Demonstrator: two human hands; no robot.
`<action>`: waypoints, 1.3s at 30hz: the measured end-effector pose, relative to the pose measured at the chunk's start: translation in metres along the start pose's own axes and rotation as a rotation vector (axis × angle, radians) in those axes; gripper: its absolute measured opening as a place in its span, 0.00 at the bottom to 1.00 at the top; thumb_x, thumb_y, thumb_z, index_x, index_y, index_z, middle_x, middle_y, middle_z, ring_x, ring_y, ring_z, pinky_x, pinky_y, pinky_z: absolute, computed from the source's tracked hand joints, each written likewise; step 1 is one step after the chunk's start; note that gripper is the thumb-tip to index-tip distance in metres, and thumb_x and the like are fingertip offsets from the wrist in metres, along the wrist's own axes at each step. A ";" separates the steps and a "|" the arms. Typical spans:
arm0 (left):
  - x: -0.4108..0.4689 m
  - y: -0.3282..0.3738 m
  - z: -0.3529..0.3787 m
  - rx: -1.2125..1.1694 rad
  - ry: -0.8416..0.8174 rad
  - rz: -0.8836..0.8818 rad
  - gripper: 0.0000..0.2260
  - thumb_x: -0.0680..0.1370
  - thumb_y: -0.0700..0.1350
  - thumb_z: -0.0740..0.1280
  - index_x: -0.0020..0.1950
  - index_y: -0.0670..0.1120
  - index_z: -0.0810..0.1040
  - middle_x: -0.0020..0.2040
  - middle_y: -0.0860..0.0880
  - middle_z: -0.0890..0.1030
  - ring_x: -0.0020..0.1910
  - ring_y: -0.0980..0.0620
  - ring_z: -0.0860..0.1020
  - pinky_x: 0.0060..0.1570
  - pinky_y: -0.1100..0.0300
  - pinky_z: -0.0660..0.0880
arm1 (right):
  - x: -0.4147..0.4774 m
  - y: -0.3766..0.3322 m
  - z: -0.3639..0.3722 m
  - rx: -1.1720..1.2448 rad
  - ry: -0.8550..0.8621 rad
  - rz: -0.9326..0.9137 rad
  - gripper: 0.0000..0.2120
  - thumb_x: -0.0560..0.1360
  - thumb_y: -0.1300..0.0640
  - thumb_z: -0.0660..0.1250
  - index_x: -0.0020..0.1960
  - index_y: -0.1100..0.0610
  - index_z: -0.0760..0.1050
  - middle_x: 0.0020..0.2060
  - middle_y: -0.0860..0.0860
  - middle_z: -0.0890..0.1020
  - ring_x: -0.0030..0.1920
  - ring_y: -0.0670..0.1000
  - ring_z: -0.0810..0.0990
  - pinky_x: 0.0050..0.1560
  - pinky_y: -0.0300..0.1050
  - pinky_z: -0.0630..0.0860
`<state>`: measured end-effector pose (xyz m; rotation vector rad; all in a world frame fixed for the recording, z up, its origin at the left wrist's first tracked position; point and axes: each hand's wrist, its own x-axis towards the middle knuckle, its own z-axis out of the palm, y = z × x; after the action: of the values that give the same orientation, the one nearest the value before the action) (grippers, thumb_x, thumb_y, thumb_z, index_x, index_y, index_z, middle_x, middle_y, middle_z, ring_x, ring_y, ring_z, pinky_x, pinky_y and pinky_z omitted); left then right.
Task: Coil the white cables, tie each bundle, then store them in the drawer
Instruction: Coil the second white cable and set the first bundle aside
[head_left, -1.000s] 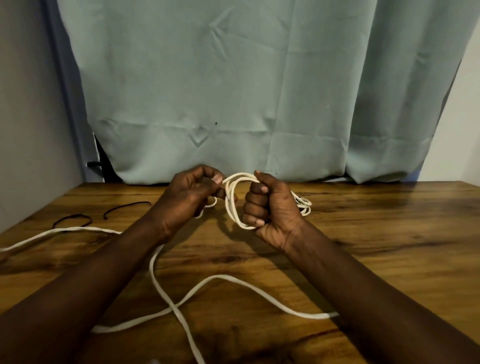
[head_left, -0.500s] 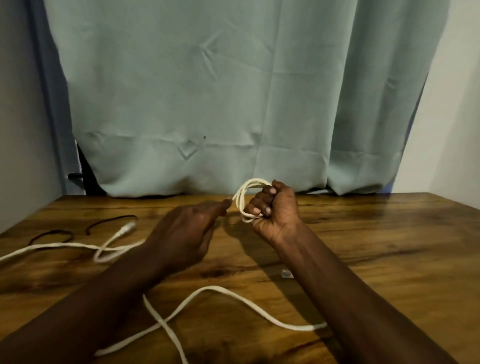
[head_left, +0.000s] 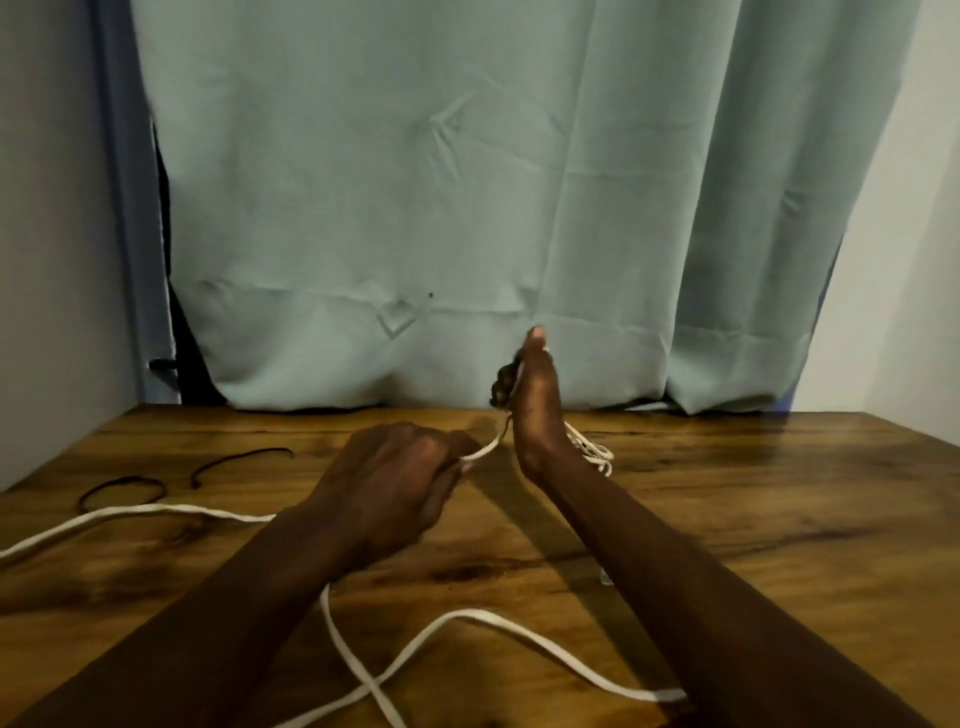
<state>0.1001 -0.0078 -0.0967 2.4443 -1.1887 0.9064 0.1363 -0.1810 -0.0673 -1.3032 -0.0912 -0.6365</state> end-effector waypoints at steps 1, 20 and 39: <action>0.001 -0.003 -0.004 0.039 0.084 0.022 0.13 0.80 0.58 0.57 0.52 0.57 0.79 0.40 0.55 0.84 0.39 0.50 0.81 0.36 0.55 0.73 | -0.005 0.009 -0.002 -0.182 -0.096 -0.074 0.21 0.77 0.29 0.54 0.44 0.46 0.63 0.32 0.41 0.67 0.31 0.43 0.65 0.39 0.45 0.67; -0.010 -0.061 -0.012 -0.573 0.456 -0.470 0.10 0.76 0.57 0.71 0.45 0.51 0.83 0.34 0.49 0.79 0.36 0.50 0.78 0.40 0.53 0.74 | -0.057 -0.007 0.003 0.194 -0.502 0.451 0.25 0.82 0.42 0.60 0.29 0.52 0.67 0.22 0.46 0.59 0.19 0.44 0.56 0.21 0.36 0.53; -0.005 -0.031 -0.006 -0.270 0.401 -0.311 0.06 0.79 0.52 0.69 0.48 0.52 0.82 0.38 0.58 0.82 0.39 0.59 0.81 0.40 0.57 0.77 | -0.044 -0.007 0.000 0.325 -0.126 0.515 0.25 0.85 0.42 0.54 0.33 0.53 0.63 0.18 0.45 0.59 0.15 0.44 0.56 0.19 0.32 0.53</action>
<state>0.1201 0.0173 -0.0947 2.0309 -0.7146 1.0038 0.0966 -0.1646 -0.0790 -0.9934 0.0382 -0.0913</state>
